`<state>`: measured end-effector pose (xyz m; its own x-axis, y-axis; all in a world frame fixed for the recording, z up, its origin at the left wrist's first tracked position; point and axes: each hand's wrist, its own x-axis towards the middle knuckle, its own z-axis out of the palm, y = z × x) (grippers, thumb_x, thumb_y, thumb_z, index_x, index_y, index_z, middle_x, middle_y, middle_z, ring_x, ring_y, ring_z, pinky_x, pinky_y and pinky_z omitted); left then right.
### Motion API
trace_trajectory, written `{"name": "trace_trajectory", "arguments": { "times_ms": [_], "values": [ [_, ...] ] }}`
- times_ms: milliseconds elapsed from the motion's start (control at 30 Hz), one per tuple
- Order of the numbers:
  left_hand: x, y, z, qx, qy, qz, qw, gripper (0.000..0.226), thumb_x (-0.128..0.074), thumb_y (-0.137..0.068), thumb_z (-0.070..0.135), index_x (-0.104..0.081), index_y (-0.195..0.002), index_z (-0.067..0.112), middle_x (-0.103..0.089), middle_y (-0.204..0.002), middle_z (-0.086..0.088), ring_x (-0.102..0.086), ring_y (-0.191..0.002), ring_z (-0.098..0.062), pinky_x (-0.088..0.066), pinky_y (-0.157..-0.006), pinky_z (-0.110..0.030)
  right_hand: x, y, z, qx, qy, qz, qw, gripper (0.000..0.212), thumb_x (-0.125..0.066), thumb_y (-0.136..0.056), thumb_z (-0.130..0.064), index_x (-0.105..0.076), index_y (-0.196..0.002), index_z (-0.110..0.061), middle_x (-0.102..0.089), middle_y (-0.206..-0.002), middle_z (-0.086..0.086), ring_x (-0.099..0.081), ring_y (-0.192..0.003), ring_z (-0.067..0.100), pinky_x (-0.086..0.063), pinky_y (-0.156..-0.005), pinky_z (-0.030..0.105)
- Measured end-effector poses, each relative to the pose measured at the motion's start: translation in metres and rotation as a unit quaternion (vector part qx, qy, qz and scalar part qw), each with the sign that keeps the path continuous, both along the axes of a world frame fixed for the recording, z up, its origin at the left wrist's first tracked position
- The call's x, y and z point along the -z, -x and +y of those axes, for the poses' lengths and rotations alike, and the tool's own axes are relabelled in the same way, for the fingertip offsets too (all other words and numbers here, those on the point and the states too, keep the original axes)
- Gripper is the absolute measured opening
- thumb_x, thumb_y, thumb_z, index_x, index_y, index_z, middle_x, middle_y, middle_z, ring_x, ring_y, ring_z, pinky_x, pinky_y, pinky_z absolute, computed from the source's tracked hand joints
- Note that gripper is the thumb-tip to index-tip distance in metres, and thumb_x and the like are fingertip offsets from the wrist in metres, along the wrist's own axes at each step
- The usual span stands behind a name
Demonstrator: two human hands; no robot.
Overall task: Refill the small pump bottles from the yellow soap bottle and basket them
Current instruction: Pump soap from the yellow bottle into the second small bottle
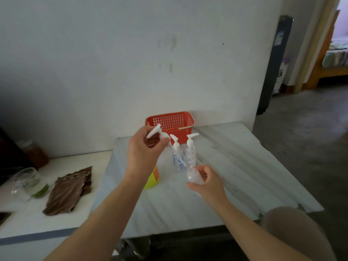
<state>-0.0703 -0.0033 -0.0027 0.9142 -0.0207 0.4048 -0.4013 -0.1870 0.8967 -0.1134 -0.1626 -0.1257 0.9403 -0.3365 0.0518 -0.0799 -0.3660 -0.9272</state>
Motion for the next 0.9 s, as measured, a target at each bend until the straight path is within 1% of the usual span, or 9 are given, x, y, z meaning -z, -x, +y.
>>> {"name": "trace_trajectory", "arguments": {
  "times_ms": [67,200,300,433,533,667,700,800,900],
  "values": [
    [0.002,0.002,0.002,-0.003,-0.004,0.007,1.000,0.017,-0.074,-0.076,0.008,-0.064,-0.085,0.019,-0.071,-0.080,-0.003,-0.065,-0.071,-0.008,-0.050,-0.067,-0.020,-0.001,0.001,0.002,-0.007,0.001,-0.005,1.000,0.044,-0.084,-0.067,-0.020,-0.051,-0.093,-0.033,-0.055,-0.090,-0.022,-0.055,-0.081,-0.001,-0.039,-0.062,0.010],
    [0.001,0.004,0.002,0.001,-0.001,0.011,1.000,0.017,-0.075,-0.076,0.008,-0.065,-0.085,0.018,-0.071,-0.081,-0.004,-0.065,-0.071,-0.009,-0.049,-0.066,-0.019,-0.002,0.003,0.004,-0.013,0.001,-0.001,1.000,0.045,-0.084,-0.067,-0.020,-0.050,-0.094,-0.034,-0.054,-0.091,-0.023,-0.055,-0.084,0.000,-0.039,-0.063,0.010],
    [0.002,0.007,0.000,0.000,-0.015,0.022,1.000,0.018,-0.076,-0.075,0.009,-0.065,-0.085,0.019,-0.069,-0.078,-0.001,-0.063,-0.067,-0.005,-0.048,-0.064,-0.015,-0.002,0.005,0.005,-0.015,0.000,0.000,1.000,0.045,-0.084,-0.067,-0.021,-0.051,-0.095,-0.033,-0.054,-0.092,-0.023,-0.055,-0.084,0.001,-0.039,-0.063,0.009],
    [0.008,0.009,-0.002,-0.003,-0.010,0.032,0.999,0.025,-0.077,-0.073,0.009,-0.064,-0.088,0.024,-0.070,-0.081,0.000,-0.066,-0.073,-0.010,-0.049,-0.066,-0.016,-0.003,0.007,0.008,-0.019,0.004,0.002,1.000,0.045,-0.084,-0.068,-0.023,-0.051,-0.098,-0.032,-0.053,-0.091,-0.025,-0.054,-0.083,-0.003,-0.037,-0.060,0.006],
    [0.010,0.012,-0.002,-0.002,-0.016,0.042,0.999,0.025,-0.077,-0.073,0.008,-0.065,-0.089,0.023,-0.070,-0.080,0.002,-0.066,-0.071,-0.006,-0.049,-0.066,-0.013,-0.004,0.008,0.008,-0.021,0.004,0.000,1.000,0.046,-0.084,-0.068,-0.025,-0.049,-0.097,-0.035,-0.053,-0.091,-0.026,-0.054,-0.083,-0.003,-0.038,-0.059,0.005],
    [0.020,0.013,-0.002,0.002,-0.047,0.081,0.996,0.020,-0.079,-0.072,0.014,-0.067,-0.087,0.023,-0.070,-0.077,0.005,-0.067,-0.073,-0.009,-0.053,-0.072,-0.025,-0.007,0.010,0.013,-0.037,-0.002,-0.016,0.999,0.046,-0.084,-0.068,-0.025,-0.052,-0.099,-0.035,-0.056,-0.093,-0.025,-0.057,-0.085,-0.002,-0.041,-0.063,0.007],
    [0.023,0.014,-0.003,0.004,-0.053,0.089,0.995,0.020,-0.079,-0.072,0.014,-0.067,-0.087,0.021,-0.070,-0.077,0.005,-0.067,-0.074,-0.010,-0.053,-0.071,-0.025,-0.007,0.010,0.014,-0.041,-0.002,-0.021,0.999,0.046,-0.084,-0.068,-0.027,-0.053,-0.100,-0.034,-0.057,-0.094,-0.025,-0.058,-0.086,-0.003,-0.041,-0.064,0.006],
    [0.031,0.018,-0.005,0.016,-0.055,0.106,0.993,0.019,-0.077,-0.074,0.011,-0.068,-0.090,0.017,-0.070,-0.079,0.004,-0.066,-0.074,-0.008,-0.050,-0.064,-0.013,-0.012,0.012,0.019,-0.048,-0.016,-0.030,0.998,0.044,-0.083,-0.070,-0.030,-0.052,-0.101,-0.037,-0.057,-0.095,-0.026,-0.058,-0.088,-0.003,-0.042,-0.066,0.007],
    [0.036,0.022,-0.004,0.024,-0.056,0.118,0.991,0.018,-0.076,-0.075,0.012,-0.068,-0.091,0.017,-0.070,-0.079,0.006,-0.067,-0.073,-0.005,-0.048,-0.060,-0.008,-0.015,0.013,0.022,-0.054,-0.032,-0.039,0.997,0.041,-0.083,-0.070,-0.032,-0.051,-0.093,-0.045,-0.060,-0.095,-0.026,-0.060,-0.090,-0.002,-0.043,-0.067,0.007]
  ]
}}
